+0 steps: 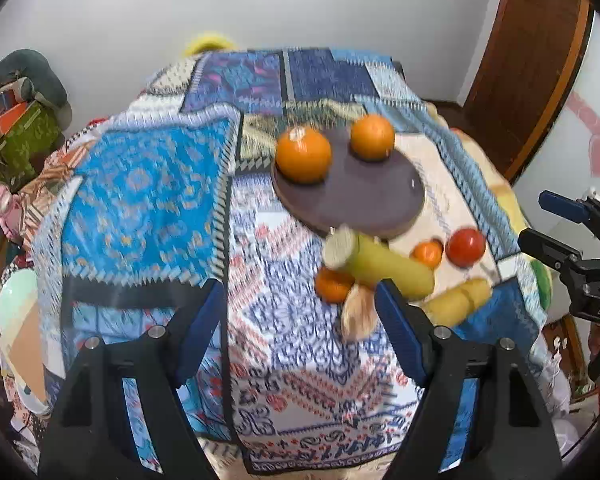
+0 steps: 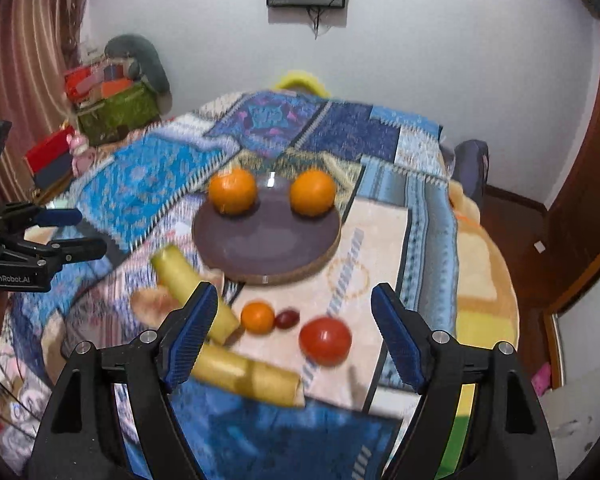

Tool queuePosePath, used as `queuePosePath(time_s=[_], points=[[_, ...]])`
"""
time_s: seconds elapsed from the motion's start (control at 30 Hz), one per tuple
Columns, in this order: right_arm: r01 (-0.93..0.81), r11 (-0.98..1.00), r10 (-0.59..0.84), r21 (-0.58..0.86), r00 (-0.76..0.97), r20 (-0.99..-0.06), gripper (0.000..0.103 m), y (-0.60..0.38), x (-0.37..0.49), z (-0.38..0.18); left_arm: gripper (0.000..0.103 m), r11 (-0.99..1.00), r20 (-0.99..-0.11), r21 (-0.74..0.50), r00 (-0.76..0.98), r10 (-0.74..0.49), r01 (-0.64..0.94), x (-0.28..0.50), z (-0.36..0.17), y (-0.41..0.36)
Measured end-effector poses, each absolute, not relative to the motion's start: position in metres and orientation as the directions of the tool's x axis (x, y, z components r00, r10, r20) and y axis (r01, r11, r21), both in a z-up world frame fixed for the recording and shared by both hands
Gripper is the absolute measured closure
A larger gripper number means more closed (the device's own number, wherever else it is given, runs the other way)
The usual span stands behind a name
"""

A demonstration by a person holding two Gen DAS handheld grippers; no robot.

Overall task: Organize fruits
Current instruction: 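Move both tools back toward the sugarcane and pomelo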

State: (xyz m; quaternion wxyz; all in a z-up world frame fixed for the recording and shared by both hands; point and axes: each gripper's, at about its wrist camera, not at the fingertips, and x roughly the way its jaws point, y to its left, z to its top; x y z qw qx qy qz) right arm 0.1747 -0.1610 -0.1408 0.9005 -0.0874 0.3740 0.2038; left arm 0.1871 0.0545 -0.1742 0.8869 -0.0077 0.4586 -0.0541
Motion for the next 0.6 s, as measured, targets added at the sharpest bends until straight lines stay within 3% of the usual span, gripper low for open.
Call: queuePosePath(time_s=[0.3,0.37,0.53,0.6], points=[[-0.46,0.886,0.321,0.059,0.517,-0.793,0.026,-0.145,0.158,-0.191,0.026,0.988,-0.854,-0.089,0.501,-0.14,0.124,0.177,-0.216,0.039],[-0.468,0.881,0.325,0.067,0.497,-0.805,0.026,-0.138,0.159,-0.199,0.031,0.986,-0.856,-0.107,0.493,-0.156,0.128,0.177,-0.222,0.038],[-0.499,0.863,0.338,0.079,0.454,-0.824,0.026,-0.119,0.164,-0.212,0.058,0.975,-0.868,-0.163,0.449,-0.213,0.148,0.184,-0.234,0.035],[-0.51,0.857,0.34,0.078,0.444,-0.829,0.026,-0.114,0.166,-0.216,0.059,0.973,-0.869,-0.175,0.441,-0.225,0.151,0.189,-0.239,0.033]])
